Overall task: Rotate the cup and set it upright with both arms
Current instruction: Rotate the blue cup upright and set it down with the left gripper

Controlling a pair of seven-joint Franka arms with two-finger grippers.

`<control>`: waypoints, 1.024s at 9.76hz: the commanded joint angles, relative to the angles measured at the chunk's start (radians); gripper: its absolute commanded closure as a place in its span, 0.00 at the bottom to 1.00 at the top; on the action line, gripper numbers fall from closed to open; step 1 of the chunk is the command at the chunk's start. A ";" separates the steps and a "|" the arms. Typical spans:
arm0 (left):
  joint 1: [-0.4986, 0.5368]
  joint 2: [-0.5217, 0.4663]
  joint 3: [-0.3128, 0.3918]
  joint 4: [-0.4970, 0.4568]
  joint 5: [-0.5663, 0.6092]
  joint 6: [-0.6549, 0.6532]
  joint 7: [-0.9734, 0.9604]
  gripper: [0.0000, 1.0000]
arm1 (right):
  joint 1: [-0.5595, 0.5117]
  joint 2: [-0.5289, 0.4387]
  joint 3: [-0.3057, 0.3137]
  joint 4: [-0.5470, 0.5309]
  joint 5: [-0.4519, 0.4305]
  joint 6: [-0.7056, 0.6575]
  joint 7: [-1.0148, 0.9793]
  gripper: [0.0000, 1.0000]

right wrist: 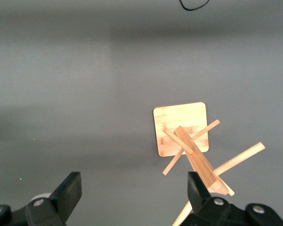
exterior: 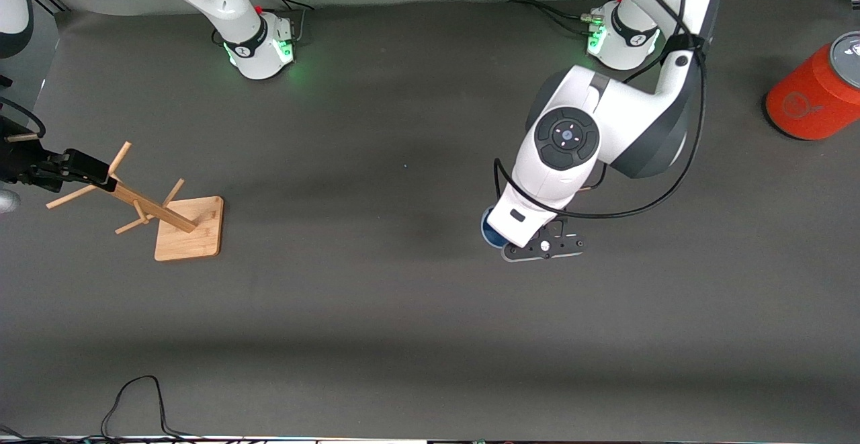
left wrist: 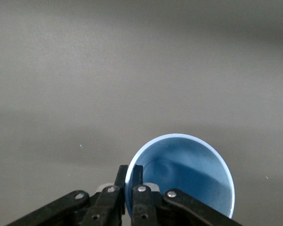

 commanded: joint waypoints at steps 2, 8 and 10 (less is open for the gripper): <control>-0.087 -0.061 0.002 -0.296 0.006 0.309 -0.158 1.00 | -0.006 -0.017 0.005 -0.008 -0.024 -0.005 -0.072 0.00; -0.190 0.067 0.008 -0.387 0.023 0.572 -0.299 1.00 | -0.006 -0.017 0.005 -0.008 -0.024 -0.005 -0.072 0.00; -0.185 0.065 0.008 -0.384 0.032 0.558 -0.304 0.01 | -0.006 -0.017 0.005 -0.007 -0.024 -0.005 -0.071 0.00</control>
